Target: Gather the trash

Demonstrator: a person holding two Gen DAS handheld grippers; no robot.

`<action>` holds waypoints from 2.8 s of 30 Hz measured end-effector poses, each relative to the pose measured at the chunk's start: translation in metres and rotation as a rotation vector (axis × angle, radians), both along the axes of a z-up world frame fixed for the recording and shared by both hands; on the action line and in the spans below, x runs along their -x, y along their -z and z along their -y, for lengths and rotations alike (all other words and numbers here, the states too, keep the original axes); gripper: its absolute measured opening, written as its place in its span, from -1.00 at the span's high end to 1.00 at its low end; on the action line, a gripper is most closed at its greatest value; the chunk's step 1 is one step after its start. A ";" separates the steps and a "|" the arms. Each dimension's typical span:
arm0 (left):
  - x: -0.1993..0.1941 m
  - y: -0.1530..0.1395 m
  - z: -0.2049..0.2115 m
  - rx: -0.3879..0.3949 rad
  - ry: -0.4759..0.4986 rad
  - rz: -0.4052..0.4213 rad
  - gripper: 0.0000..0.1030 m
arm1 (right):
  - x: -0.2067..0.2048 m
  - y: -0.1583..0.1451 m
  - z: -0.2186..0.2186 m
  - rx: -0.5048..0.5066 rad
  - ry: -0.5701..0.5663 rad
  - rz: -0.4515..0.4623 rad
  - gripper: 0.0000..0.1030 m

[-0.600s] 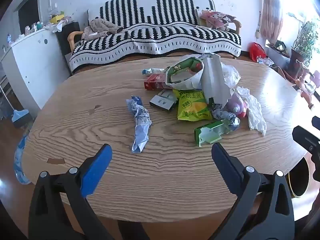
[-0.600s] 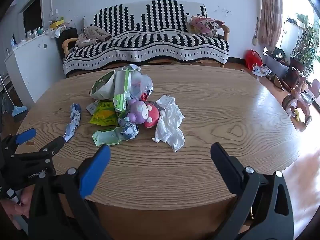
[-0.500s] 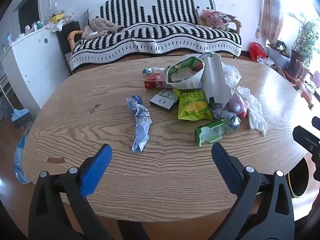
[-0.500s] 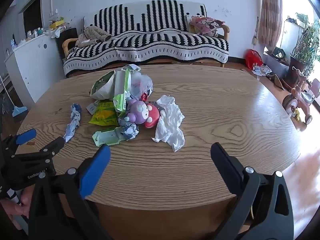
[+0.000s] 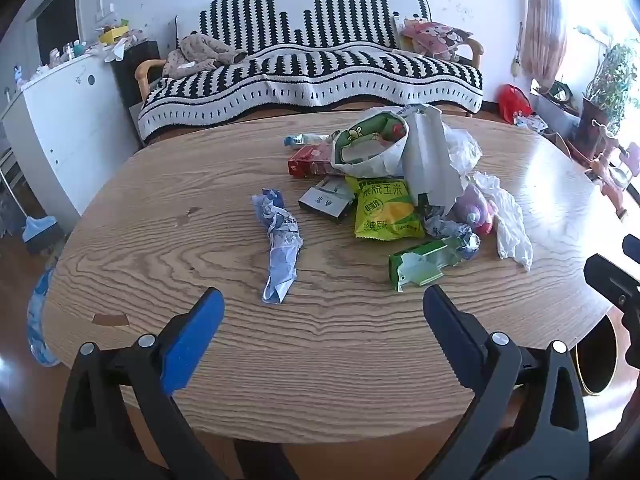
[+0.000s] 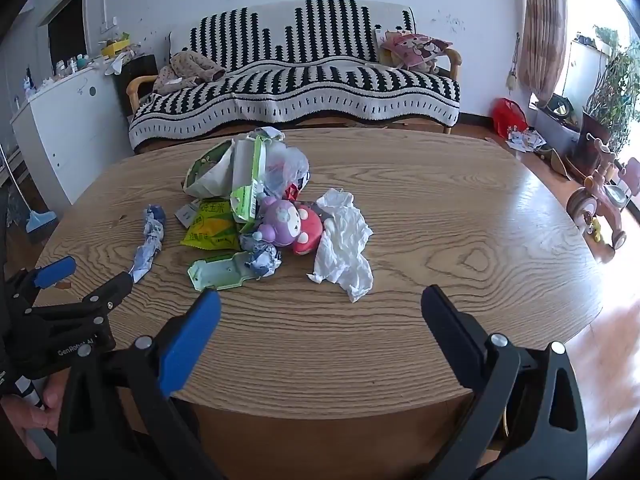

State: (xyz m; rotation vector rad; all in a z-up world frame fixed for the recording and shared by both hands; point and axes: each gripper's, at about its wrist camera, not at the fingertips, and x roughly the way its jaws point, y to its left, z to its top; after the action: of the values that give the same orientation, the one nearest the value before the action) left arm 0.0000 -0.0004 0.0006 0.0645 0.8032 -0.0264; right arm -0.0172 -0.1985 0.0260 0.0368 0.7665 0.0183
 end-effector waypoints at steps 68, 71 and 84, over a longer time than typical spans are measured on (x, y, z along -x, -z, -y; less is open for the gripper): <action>0.000 0.006 0.002 0.005 0.007 -0.016 -0.88 | 0.000 0.008 -0.003 -0.003 -0.005 -0.010 -0.89; -0.001 0.006 0.002 0.005 0.006 -0.016 -0.88 | 0.000 0.008 -0.003 -0.006 -0.006 -0.013 -0.89; -0.020 0.016 -0.009 0.014 -0.019 -0.075 -0.88 | -0.020 0.016 0.014 -0.030 0.025 -0.039 -0.89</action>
State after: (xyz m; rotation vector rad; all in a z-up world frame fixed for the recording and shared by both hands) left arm 0.0202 0.0086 -0.0155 0.0433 0.8785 -0.0165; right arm 0.0029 -0.2129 0.0095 0.0752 0.8044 0.0050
